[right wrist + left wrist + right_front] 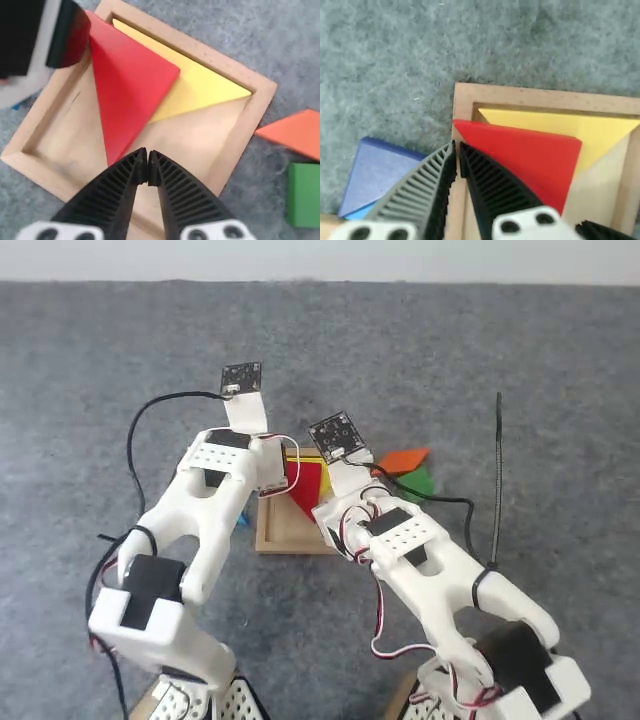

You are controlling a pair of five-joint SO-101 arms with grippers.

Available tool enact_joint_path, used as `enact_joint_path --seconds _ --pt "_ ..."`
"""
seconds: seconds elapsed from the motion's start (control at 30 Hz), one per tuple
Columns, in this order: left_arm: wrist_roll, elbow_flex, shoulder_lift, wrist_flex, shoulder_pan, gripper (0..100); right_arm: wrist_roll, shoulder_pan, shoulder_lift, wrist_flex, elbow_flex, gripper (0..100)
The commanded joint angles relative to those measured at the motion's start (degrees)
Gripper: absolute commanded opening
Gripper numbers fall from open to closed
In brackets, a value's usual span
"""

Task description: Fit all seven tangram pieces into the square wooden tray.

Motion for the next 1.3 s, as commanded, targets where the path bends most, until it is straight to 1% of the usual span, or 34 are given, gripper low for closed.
enact_joint_path --seconds 0.0,0.13,0.23,0.3,0.43,0.5,0.6,0.73,1.0,1.27 --pt "3.9 3.6 -10.5 -2.5 -5.5 1 2.6 1.5 -0.4 -1.0 -3.7 0.7" --pt "2.9 14.5 -22.9 -8.2 -10.5 1 1.2 4.8 -0.3 2.4 -9.7 0.7" --pt "3.3 19.6 -29.3 -11.6 -13.0 1 1.2 5.6 2.1 12.2 -18.4 0.6" --pt "3.3 21.1 -31.1 -13.2 -14.0 1 2.5 5.8 5.0 15.7 -23.3 0.6" --pt "3.3 21.2 -31.2 -13.3 -14.2 1 8.4 5.4 12.6 11.1 -28.0 0.6" --pt "3.3 21.2 -31.2 -13.3 -14.3 1 10.2 5.5 16.5 8.5 -29.9 0.6" --pt "3.3 21.2 -31.2 -13.3 -14.2 1 11.6 5.8 21.1 7.5 -33.5 0.6" --pt "3.2 21.1 -31.2 -13.3 -14.0 1 12.2 5.8 24.4 7.5 -37.0 0.6" --pt "3.1 21.2 -31.2 -13.3 -13.9 1 12.1 5.4 24.4 7.0 -38.9 0.6" --pt "3.3 21.1 -31.2 -13.4 -13.9 1 12.1 5.1 31.3 7.6 -44.8 0.6"
